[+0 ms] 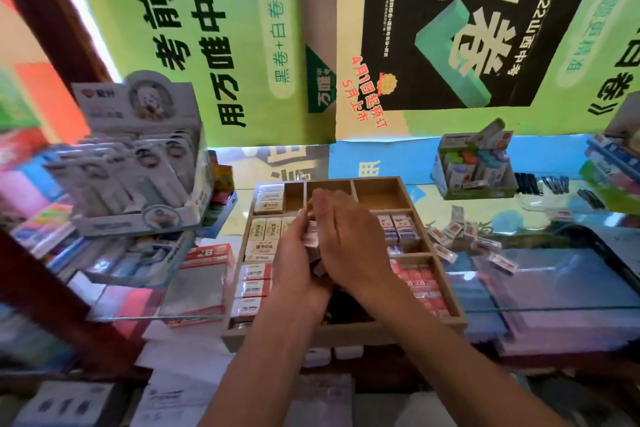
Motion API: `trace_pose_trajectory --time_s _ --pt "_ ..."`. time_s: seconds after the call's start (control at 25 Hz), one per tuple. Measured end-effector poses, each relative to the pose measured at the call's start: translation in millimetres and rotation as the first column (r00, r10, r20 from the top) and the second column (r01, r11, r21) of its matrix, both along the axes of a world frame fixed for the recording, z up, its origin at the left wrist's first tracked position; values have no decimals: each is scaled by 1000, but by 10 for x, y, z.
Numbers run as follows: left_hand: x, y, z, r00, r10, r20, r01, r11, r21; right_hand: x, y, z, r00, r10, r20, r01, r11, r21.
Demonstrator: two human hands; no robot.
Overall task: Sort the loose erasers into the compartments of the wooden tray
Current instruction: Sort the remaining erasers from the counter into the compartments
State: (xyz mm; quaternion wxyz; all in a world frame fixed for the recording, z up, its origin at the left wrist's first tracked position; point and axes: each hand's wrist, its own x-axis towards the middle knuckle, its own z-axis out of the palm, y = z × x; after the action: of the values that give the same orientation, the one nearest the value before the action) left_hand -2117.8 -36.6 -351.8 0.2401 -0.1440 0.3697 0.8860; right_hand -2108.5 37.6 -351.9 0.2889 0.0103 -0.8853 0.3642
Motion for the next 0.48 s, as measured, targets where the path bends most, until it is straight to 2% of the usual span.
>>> trace_pose_trajectory --time_s 0.08,0.12,0.16,0.2,0.24,0.28,0.36,0.4,0.44,0.48 --pt "-124 -71 -73 997 77 -9 -78 996 -44 -176 -123 -47 993 -115 -11 109 964 -244" --pt "-172 -90 -88 995 93 -21 -93 995 -38 -255 -151 -36 981 -187 44 188 885 -427" --pt "-187 -89 -75 995 96 -27 -96 995 -17 -299 -151 -23 967 -222 124 250 744 -620" --pt "-215 -97 -72 995 97 -22 -97 995 12 -334 -168 -13 957 -207 204 287 562 -776" --pt "-250 -111 -78 994 107 -3 -107 993 44 -354 -192 -9 953 -146 266 303 378 -875" --pt "-281 -117 -91 992 124 17 -125 990 71 -351 -220 -7 956 -64 288 295 212 -932" --pt "-355 -130 -131 986 163 37 -167 978 129 -305 -294 -2 976 83 199 205 -75 -976" --pt "-400 -141 -157 984 173 34 -176 970 167 -276 -321 -5 983 130 129 147 -137 -980" --pt "-432 -155 -162 986 168 22 -169 965 199 -258 -348 -10 981 173 89 108 -102 -989" --pt "-469 -183 -176 987 160 2 -157 965 210 -249 -355 -12 974 210 82 86 -10 -996"
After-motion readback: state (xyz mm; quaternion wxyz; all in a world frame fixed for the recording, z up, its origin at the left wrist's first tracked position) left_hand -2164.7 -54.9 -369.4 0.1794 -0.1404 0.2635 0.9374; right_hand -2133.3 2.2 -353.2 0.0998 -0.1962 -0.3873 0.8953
